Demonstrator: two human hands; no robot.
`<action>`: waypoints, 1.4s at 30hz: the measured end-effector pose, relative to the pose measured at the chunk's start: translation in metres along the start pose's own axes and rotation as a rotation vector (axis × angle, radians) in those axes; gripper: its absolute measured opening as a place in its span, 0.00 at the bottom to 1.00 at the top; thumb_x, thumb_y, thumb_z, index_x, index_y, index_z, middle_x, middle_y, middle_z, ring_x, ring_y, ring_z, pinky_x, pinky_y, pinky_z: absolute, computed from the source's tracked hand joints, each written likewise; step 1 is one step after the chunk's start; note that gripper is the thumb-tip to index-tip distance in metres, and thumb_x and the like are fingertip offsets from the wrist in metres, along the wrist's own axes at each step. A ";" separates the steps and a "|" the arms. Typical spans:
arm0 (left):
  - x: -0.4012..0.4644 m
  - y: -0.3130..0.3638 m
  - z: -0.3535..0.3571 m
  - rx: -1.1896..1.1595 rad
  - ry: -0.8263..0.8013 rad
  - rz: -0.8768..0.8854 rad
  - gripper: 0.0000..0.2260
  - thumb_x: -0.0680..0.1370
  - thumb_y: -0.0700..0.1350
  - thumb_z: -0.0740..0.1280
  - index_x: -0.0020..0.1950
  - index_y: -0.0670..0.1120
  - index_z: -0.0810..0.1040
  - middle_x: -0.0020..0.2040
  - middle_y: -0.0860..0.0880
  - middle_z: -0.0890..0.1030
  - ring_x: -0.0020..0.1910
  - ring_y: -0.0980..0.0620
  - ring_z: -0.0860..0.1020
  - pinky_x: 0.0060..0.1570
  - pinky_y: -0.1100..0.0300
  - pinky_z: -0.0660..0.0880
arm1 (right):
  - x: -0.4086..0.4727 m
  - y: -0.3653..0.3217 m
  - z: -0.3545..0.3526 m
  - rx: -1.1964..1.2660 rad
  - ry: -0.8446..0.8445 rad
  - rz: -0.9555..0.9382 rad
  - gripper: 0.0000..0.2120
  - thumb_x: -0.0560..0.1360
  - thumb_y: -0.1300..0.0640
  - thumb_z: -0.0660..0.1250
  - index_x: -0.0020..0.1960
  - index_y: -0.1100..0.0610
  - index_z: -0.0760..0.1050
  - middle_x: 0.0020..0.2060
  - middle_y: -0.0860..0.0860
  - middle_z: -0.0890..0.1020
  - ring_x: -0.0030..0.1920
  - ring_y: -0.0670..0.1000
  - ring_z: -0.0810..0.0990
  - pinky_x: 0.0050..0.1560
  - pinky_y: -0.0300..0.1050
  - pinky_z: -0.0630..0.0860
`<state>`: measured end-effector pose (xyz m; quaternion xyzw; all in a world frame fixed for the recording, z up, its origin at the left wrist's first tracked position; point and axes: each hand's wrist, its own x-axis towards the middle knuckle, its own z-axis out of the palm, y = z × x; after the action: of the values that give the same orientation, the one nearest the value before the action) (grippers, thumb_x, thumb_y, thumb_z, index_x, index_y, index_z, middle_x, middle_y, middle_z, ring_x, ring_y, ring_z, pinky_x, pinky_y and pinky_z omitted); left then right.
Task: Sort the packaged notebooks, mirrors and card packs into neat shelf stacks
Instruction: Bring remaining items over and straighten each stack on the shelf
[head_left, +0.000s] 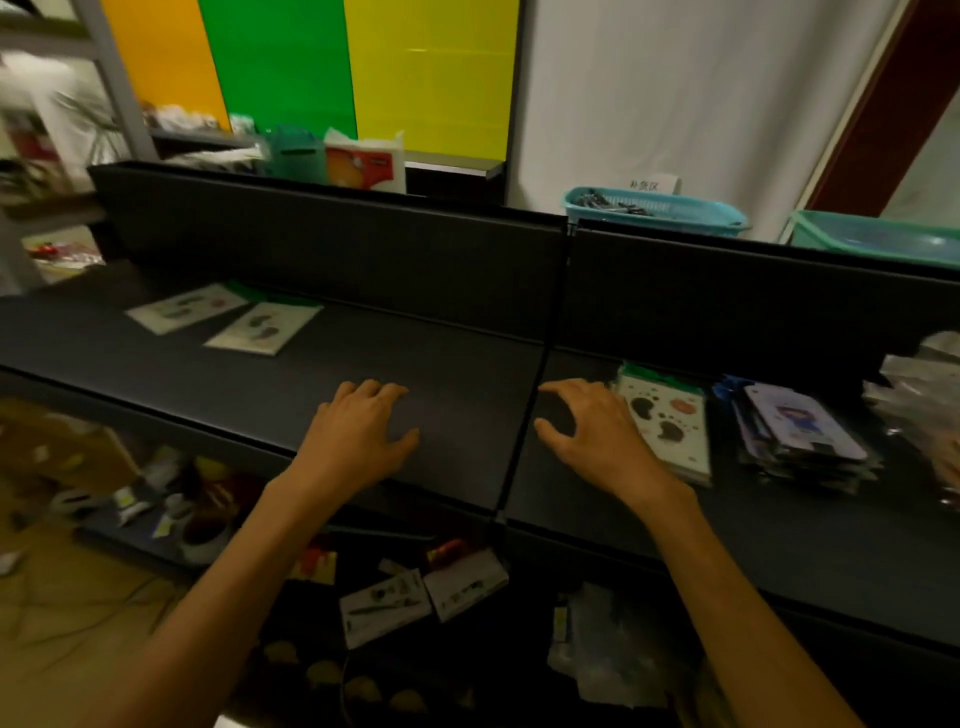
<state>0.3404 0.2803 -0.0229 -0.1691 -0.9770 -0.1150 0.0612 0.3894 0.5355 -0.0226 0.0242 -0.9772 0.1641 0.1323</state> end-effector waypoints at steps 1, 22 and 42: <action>-0.003 -0.016 -0.003 -0.002 0.000 -0.006 0.27 0.77 0.58 0.62 0.73 0.51 0.62 0.70 0.48 0.68 0.68 0.44 0.64 0.62 0.46 0.68 | 0.004 -0.015 0.007 0.003 0.003 -0.003 0.22 0.77 0.47 0.63 0.69 0.51 0.67 0.66 0.50 0.72 0.65 0.52 0.69 0.66 0.47 0.61; 0.001 -0.286 -0.033 -0.046 0.057 -0.111 0.27 0.77 0.57 0.63 0.73 0.49 0.64 0.66 0.48 0.71 0.65 0.45 0.67 0.59 0.48 0.71 | 0.130 -0.232 0.127 0.036 -0.120 -0.074 0.23 0.77 0.46 0.62 0.70 0.50 0.65 0.68 0.49 0.69 0.67 0.50 0.66 0.69 0.46 0.59; 0.167 -0.429 -0.045 -0.033 0.031 -0.005 0.30 0.74 0.59 0.65 0.73 0.49 0.63 0.69 0.48 0.68 0.66 0.46 0.65 0.60 0.50 0.68 | 0.285 -0.308 0.191 0.047 -0.109 0.092 0.26 0.76 0.46 0.63 0.72 0.47 0.62 0.69 0.47 0.67 0.68 0.50 0.64 0.66 0.44 0.60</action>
<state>0.0399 -0.0708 -0.0400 -0.1658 -0.9743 -0.1338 0.0734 0.0949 0.1811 -0.0243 -0.0088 -0.9790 0.1913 0.0707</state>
